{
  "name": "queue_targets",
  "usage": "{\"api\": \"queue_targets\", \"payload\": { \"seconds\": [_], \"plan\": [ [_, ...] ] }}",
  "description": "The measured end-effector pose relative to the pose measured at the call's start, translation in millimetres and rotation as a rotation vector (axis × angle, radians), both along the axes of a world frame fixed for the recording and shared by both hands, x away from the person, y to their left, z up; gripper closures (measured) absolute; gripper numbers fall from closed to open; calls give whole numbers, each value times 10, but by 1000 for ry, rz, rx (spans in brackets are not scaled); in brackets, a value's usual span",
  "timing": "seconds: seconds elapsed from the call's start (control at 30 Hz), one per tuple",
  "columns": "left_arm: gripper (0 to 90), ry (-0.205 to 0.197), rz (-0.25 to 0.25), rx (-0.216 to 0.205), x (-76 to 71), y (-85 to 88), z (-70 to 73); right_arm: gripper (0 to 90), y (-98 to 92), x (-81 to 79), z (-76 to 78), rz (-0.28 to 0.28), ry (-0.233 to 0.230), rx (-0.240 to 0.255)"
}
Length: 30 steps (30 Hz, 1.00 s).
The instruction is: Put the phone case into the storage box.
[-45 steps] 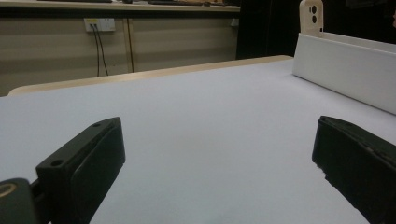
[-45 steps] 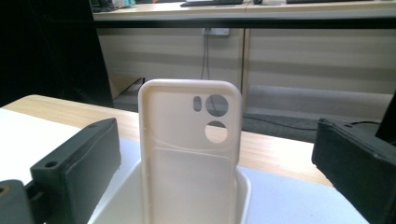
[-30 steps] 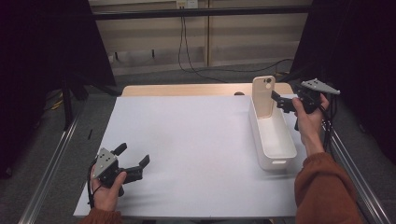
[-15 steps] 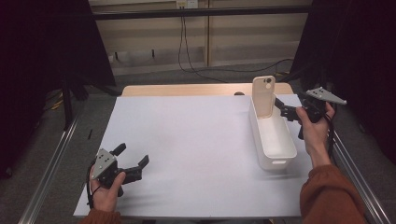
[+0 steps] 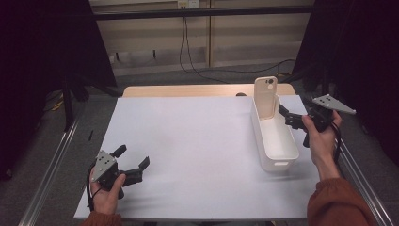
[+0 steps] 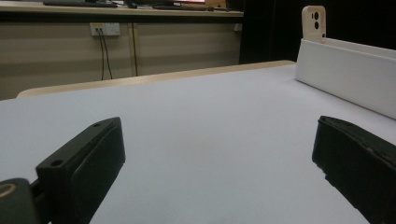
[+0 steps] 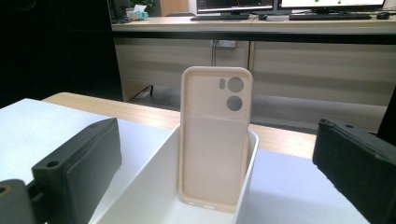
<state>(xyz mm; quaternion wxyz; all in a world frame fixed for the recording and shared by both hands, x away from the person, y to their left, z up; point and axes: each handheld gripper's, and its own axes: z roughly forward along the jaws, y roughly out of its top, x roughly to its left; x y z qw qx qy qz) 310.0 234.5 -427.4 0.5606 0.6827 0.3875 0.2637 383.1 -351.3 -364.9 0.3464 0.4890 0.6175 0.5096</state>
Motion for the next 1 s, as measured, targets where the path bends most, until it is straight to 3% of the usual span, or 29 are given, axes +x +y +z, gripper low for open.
{"api": "queue_targets", "payload": {
  "seconds": [0.57,1.0],
  "plan": [
    [26,1,6,-8,-13,17,2,9,33,-313,-70,18,7,-11],
    [26,2,19,-12,-31,39,3,9,89,-546,-87,33,-10,15]
  ]
}}
